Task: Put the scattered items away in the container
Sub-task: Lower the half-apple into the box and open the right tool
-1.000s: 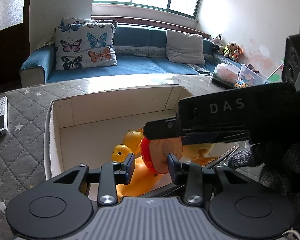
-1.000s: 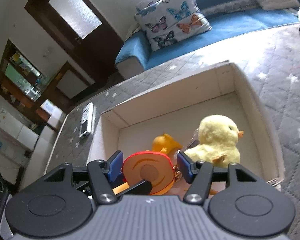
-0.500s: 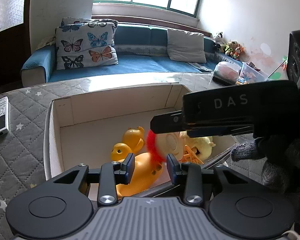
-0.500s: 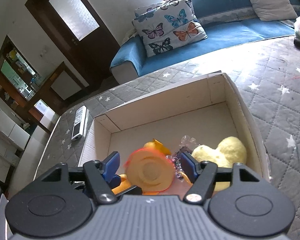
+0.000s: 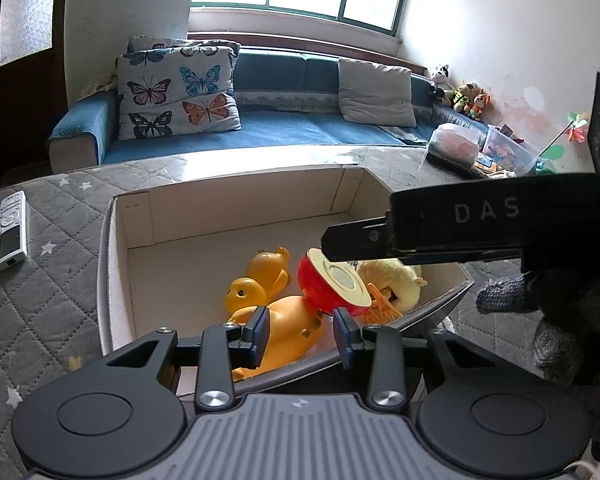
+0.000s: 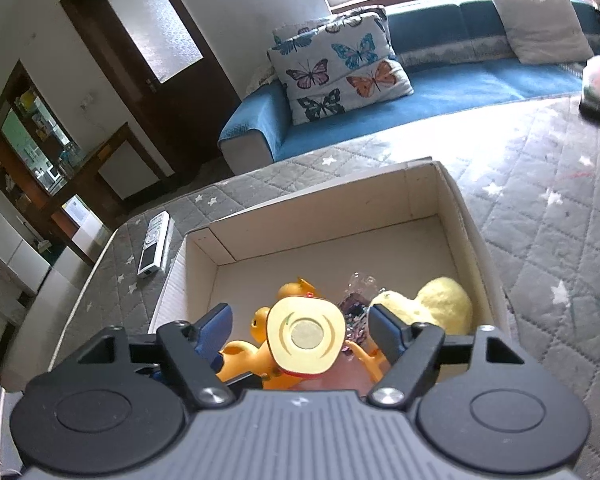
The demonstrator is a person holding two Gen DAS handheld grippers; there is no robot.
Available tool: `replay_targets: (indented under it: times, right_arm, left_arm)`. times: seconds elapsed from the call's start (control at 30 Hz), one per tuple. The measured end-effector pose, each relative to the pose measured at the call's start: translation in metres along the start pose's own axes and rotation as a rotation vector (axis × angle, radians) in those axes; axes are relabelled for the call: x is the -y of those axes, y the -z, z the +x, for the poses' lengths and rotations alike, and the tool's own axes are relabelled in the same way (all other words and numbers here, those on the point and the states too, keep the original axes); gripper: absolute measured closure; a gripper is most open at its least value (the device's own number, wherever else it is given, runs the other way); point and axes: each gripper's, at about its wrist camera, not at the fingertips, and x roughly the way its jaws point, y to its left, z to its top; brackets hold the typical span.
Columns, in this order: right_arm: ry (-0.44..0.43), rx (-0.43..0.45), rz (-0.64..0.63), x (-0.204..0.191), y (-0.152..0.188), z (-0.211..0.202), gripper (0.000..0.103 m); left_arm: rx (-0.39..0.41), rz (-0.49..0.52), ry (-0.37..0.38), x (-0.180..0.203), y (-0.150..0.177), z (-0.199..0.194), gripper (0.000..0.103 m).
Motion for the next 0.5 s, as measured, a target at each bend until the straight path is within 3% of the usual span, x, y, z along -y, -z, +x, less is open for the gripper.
replay_targets:
  times: [0.5]
  right_arm:
    - [0.061,0.088,-0.119,-0.007,0.027,-0.036,0.004]
  left_arm:
    - [0.006,-0.007,-0.048,0.005,0.023,-0.028,0.065]
